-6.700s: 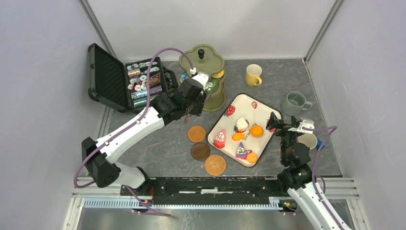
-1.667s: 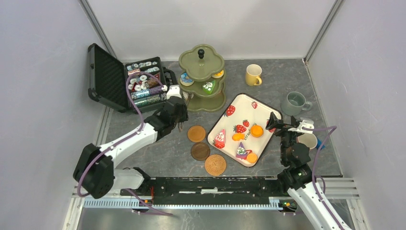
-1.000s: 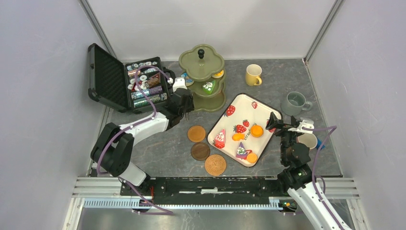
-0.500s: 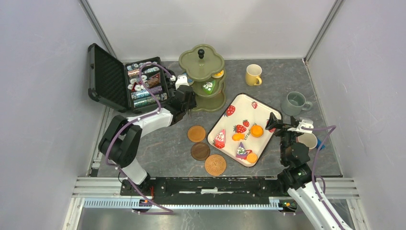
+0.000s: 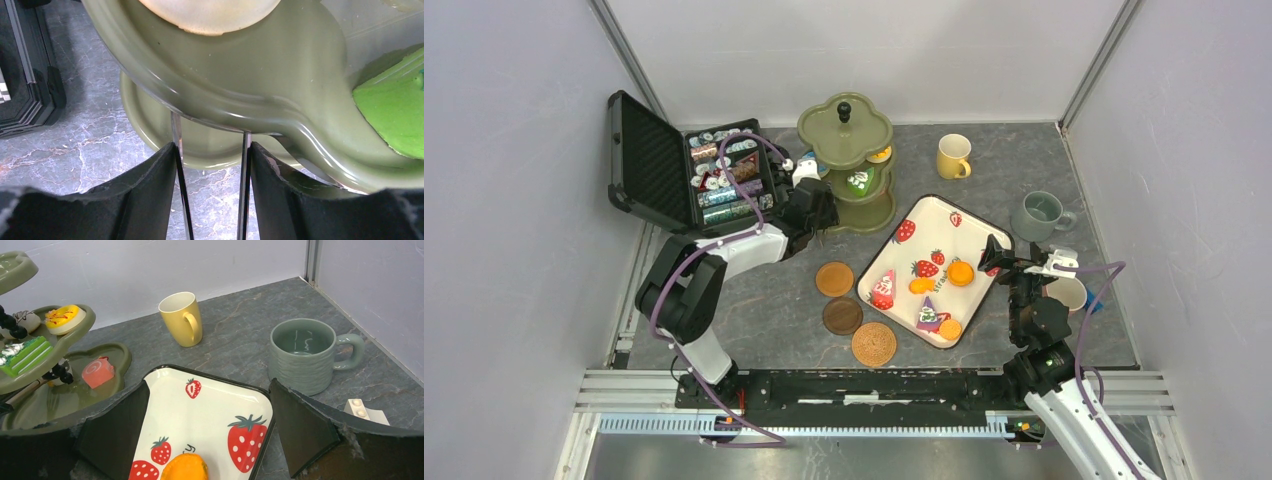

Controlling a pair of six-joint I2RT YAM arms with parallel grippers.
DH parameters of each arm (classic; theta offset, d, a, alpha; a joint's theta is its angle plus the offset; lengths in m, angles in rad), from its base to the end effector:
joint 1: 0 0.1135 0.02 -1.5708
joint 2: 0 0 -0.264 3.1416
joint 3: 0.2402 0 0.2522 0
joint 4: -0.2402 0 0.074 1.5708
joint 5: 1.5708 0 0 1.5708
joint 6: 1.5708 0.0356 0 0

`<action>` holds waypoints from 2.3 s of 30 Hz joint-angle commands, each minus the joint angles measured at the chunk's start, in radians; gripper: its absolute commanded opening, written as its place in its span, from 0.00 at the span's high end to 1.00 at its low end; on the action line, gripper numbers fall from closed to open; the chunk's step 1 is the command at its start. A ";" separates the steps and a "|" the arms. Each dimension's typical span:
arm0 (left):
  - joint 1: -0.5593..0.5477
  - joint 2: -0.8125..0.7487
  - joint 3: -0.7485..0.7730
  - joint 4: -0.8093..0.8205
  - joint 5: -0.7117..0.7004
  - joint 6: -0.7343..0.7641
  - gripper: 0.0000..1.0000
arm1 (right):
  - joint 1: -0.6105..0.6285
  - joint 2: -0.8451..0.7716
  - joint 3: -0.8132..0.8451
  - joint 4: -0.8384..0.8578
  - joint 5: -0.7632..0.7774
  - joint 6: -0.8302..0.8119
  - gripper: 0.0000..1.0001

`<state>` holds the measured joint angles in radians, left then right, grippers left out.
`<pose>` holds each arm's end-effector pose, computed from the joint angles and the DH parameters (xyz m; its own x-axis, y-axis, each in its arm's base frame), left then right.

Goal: Serve the afternoon tea

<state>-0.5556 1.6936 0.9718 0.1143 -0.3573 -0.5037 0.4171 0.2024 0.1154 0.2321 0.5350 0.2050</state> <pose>0.3158 -0.1814 0.1974 -0.5455 -0.1936 -0.8155 -0.0150 0.9751 -0.2215 0.1117 0.0297 0.2202 0.1524 0.2591 -0.9538 0.0835 0.9582 0.2736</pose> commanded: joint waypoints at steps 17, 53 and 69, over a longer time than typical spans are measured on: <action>0.008 -0.380 -0.160 -0.161 0.014 -0.088 0.39 | 0.008 -0.002 -0.005 0.039 0.004 0.005 0.02; -0.449 -0.570 0.020 -0.736 0.088 -0.160 0.43 | 0.008 0.017 0.000 0.037 -0.001 0.004 0.02; -0.637 -0.399 0.110 -0.827 0.000 -0.199 0.39 | 0.008 0.016 0.000 0.035 0.003 0.005 0.02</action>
<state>-1.1782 1.2617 1.0260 -0.7097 -0.3115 -0.6445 0.4191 0.2161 0.1154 0.2317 0.5350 0.2050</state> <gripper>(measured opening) 0.605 0.978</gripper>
